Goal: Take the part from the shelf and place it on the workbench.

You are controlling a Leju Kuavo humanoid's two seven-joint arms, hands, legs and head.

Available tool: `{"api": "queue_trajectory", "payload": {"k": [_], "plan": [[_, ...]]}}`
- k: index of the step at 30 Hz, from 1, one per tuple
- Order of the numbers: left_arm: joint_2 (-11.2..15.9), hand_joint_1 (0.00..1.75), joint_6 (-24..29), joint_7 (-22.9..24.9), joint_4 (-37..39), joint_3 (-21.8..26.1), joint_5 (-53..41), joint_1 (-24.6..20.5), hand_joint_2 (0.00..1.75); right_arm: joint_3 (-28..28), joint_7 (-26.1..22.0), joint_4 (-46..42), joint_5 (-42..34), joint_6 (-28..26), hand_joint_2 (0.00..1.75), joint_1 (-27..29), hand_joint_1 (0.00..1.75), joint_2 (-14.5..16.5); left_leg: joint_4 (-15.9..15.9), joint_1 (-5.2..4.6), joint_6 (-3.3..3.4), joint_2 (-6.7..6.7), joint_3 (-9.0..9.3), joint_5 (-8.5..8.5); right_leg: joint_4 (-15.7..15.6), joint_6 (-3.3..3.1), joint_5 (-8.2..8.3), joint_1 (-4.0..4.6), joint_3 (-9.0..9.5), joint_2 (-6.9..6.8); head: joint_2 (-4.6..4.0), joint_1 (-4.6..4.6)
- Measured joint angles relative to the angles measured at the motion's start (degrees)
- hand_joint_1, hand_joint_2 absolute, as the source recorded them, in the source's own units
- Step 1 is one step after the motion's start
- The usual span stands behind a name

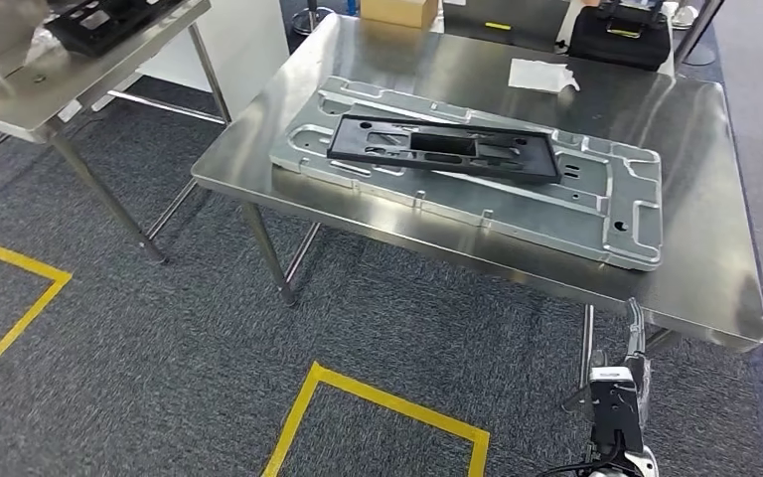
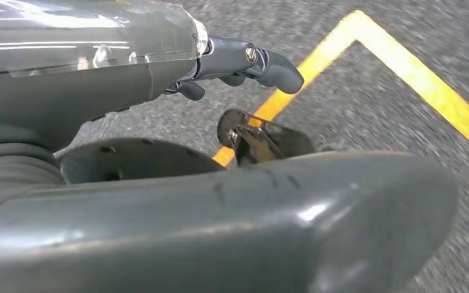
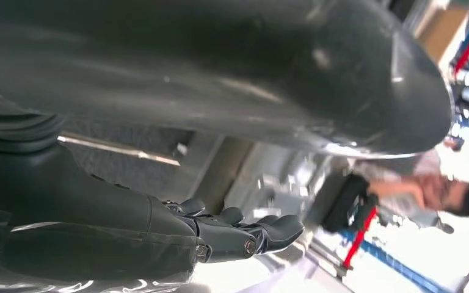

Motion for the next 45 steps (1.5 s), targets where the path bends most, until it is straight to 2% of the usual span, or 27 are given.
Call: {"api": "queue_trajectory", "payload": {"k": [2,3,5,6,8,10,11,13,15,16,18,21,23,25,27,28,29,30,32,33,35,37,38,39,41,43,45], "plan": [[0.0,0.0,0.3,0.2,0.0,0.0,0.0,-0.2,0.0,0.0,-0.4,1.9,0.1,-0.2,0.0,-0.4,0.0,-0.2,-7.7,-0.4,0.91,2.1,5.15,-1.62,0.7,0.69,0.5,0.18,-0.71,-1.27,0.0,0.02],[0.0,0.0,0.5,0.2,0.0,0.0,0.0,-0.2,0.0,0.1,-0.7,3.0,0.0,-0.4,0.0,-0.6,0.0,-0.3,-9.6,-0.68,1.58,2.44,6.13,-2.46,0.8,1.06,0.84,0.23,-0.79,-1.93,0.0,0.02],[-0.1,0.0,1.1,0.2,0.0,0.0,0.0,0.0,0.0,0.4,-1.4,5.3,-0.3,-1.0,0.0,-1.1,0.0,-0.7,-10.3,-0.86,3.11,1.57,5.49,-1.97,0.8,1.91,1.4,0.03,-0.86,-2.72,0.0,0.04],[-0.1,0.0,1.5,0.2,0.0,0.0,0.1,0.1,0.0,0.8,-1.7,6.4,-0.4,-1.2,0.0,-1.4,0.0,-0.9,-10.5,-0.88,3.75,1.07,4.95,-1.36,1.3,2.32,0.61,-0.19,-1.13,-1.83,0.0,0.04],[-0.2,0.0,2.1,0.0,0.0,0.0,0.1,0.1,0.0,1.9,-2.0,8.6,-0.7,-1.8,0.0,-1.8,0.0,-1.5,-10.7,-0.85,4.85,0.11,3.44,0.2,5.2,2.87,-4.09,-0.46,-2.41,1.65,0.0,0.04],[-0.2,0.0,2.5,-0.2,0.0,0.0,0.2,0.0,0.0,3.2,-1.8,10.8,-1.2,-2.6,0.0,-2.4,0.0,-2.3,-10.6,-1.09,5.32,-1.15,1.56,1.74,12.1,2.93,-9.64,-0.45,-4.02,4.22,0.0,0.04],[-0.2,0.0,2.6,-0.3,0.0,0.0,0.2,0.0,0.0,4.1,-1.5,11.8,-1.2,-2.9,0.0,-2.8,0.0,-2.7,-10.5,-1.23,5.37,-1.85,0.57,2.48,14.9,2.86,-10.71,-0.42,-4.31,4.63,0.0,0.04],[-0.2,0.0,2.6,-0.5,0.0,0.0,0.2,0.0,0.0,6.2,-0.7,14.2,-0.4,-3.5,0.0,-4.0,0.0,-3.1,-10.1,-1.4,5.23,-3.24,-1.41,3.86,15.1,2.5,-8.93,-0.32,-2.33,4.99,0.0,0.03],[-0.2,0.0,2.6,-0.6,0.0,0.0,0.2,0.0,0.0,8.6,0.5,17.5,1.0,-3.1,0.0,-6.0,0.0,-3.5,-9.7,-1.44,4.91,-4.53,-3.13,5.11,8.2,1.77,-6.11,-0.15,3.01,6.54,0.0,0.03],[-0.2,0.0,2.6,-0.7,0.0,0.0,0.1,-0.1,0.0,10.0,1.2,19.7,1.7,-2.4,0.0,-7.2,0.0,-3.7,-9.6,-1.49,4.68,-5.12,-3.81,5.71,3.7,1.4,-5.78,-0.1,5.79,7.67,0.0,0.03],[-0.2,0.0,2.5,-0.6,0.0,0.0,-0.1,-0.2,0.0,12.9,3.0,25.8,3.4,-0.7,0.0,-9.8,0.0,-4.2,-9.7,-1.44,4.06,-6.16,-4.64,7.06,-1.5,0.88,-6.3,0.17,8.53,9.06,0.0,0.03],[-0.1,0.0,2.8,-0.1,0.0,0.0,-0.8,-0.1,0.0,17.7,7.9,38.9,9.1,-1.6,0.0,-14.5,0.0,-4.7,-9.8,-1.24,3.07,-6.88,-5.55,7.8,-2.4,-0.02,-5.28,0.19,7.96,7.36,0.0,0.03],[0.1,0.0,3.1,0.2,0.0,0.0,-1.2,-0.2,0.0,20.8,13.5,47.9,14.5,-3.7,0.0,-17.0,0.0,-4.8,-6.2,-1.14,2.62,-4.98,-7.04,4.11,-2.6,-0.82,-4.28,-0.03,7.2,5.74,0.0,-0.07],[0.4,0.0,3.0,0.5,0.0,0.0,-1.8,-0.2,0.0,23.6,19.9,55.9,18.4,-2.7,0.0,-18.1,0.0,-5.1,1.3,-0.93,2.02,-3.02,-9.27,-1.2,-2.5,-1.04,-3.58,0.13,6.29,3.91,0.0,-0.16],[0.8,0.0,2.6,0.8,0.0,0.0,-2.3,-0.1,0.0,25.6,24.5,62.3,19.0,0.7,0.0,-18.0,0.0,-5.3,6.9,-0.59,1.43,-2.3,-10.15,-2.48,-2.1,-0.82,-3.1,0.19,5.27,1.97,0.0,-0.16],[1.1,0.0,2.4,1.0,0.0,0.0,-2.6,0.0,0.0,26.1,25.9,64.7,18.3,2.3,0.0,-17.7,0.0,-5.3,6.8,-0.42,1.26,-2.04,-9.14,-1.48,-1.9,-0.67,-2.95,0.18,4.76,1.09,0.0,-0.16],[1.4,0.0,2.2,1.3,0.0,-0.1,-2.8,0.1,0.0,26.3,27.2,66.9,17.1,4.0,0.0,-17.5,0.0,-5.3,4.4,-0.28,1.19,-1.63,-6.94,-0.14,-1.6,-0.52,-2.84,0.14,4.3,0.33,0.0,-0.16],[1.8,0.0,1.9,1.5,0.0,-0.2,-2.9,0.1,0.0,26.2,28.4,68.8,15.8,5.6,0.0,-17.2,0.0,-5.3,0.4,-0.21,1.21,-0.78,-3.89,0.77,-1.3,-0.35,-2.78,0.13,3.96,-0.33,0.0,-0.16],[2.5,0.0,1.2,1.8,0.0,-0.4,-3.3,0.1,0.0,25.8,31.0,71.8,12.7,8.1,0.0,-16.4,0.0,-5.3,-7.2,-0.51,1.57,0.97,1.46,0.72,-0.9,0.22,-2.67,0.26,3.54,-1.42,0.0,-0.16],[2.9,0.0,0.7,1.9,0.0,-0.5,-3.6,0.2,0.0,25.2,32.4,73.0,11.2,8.8,0.0,-15.9,0.0,-5.4,-9.2,-0.72,1.87,1.47,2.64,0.26,-0.7,0.54,-2.61,0.36,3.49,-1.84,0.0,-0.15],[3.9,0.0,-0.5,2.1,0.0,-0.8,-4.3,0.4,0.0,23.6,35.6,74.8,8.0,9.3,0.0,-15.2,0.0,-5.3,-10.1,-0.87,2.72,1.01,2.66,0.08,-0.6,1.23,-2.5,0.43,3.55,-2.38,0.0,-0.14],[4.9,0.0,-1.9,2.3,0.0,-1.1,-4.9,0.5,0.0,21.3,37.6,76.0,4.2,9.5,0.0,-14.7,0.0,-5.3,-10.6,-0.7,3.65,0.31,2.5,0.55,0.7,1.88,-3.77,0.18,3.03,-0.17,0.0,-0.14],[5.4,0.0,-2.6,2.4,0.0,-1.2,-5.3,0.4,0.0,20.0,38.2,76.5,2.4,9.3,0.0,-14.4,0.0,-5.3,-10.7,-0.63,4.11,-0.1,2.41,0.88,3.0,2.1,-5.45,0.05,2.04,1.63,0.0,-0.14],[6.0,0.0,-3.2,2.4,0.0,-1.5,-5.6,0.3,0.0,18.5,38.5,77.0,0.8,9.0,0.0,-14.1,0.0,-5.2,-10.8,-0.69,4.46,-0.58,2.15,1.15,6.3,2.18,-7.56,-0.04,0.59,3.37,0.0,-0.14],[7.2,0.0,-4.8,2.5,0.0,-1.9,-6.1,0.2,0.0,15.5,38.9,77.7,-1.8,8.3,0.0,-13.4,0.0,-5.1,-10.6,-0.88,4.79,-1.9,1.53,1.57,13.7,2.13,-11.03,-0.06,-2.63,4.68,0.0,-0.14],[8.4,0.0,-6.5,2.7,0.0,-2.3,-6.5,0.4,0.0,12.9,38.4,78.2,-3.5,7.4,0.0,-12.9,0.0,-5.0,-10.3,-0.98,4.71,-3.4,1.05,1.84,15.1,1.98,-10.41,-0.07,-3.04,4.87,0.0,-0.14],[9.6,0.0,-7.8,3.0,0.0,-2.6,-6.9,0.4,0.0,10.9,37.4,78.4,-4.4,7.0,0.0,-12.8,0.0,-4.8,-9.9,-0.98,4.48,-4.85,0.7,1.97,8.7,1.62,-6.6,-0.16,0.32,6.01,0.0,-0.14]]}}
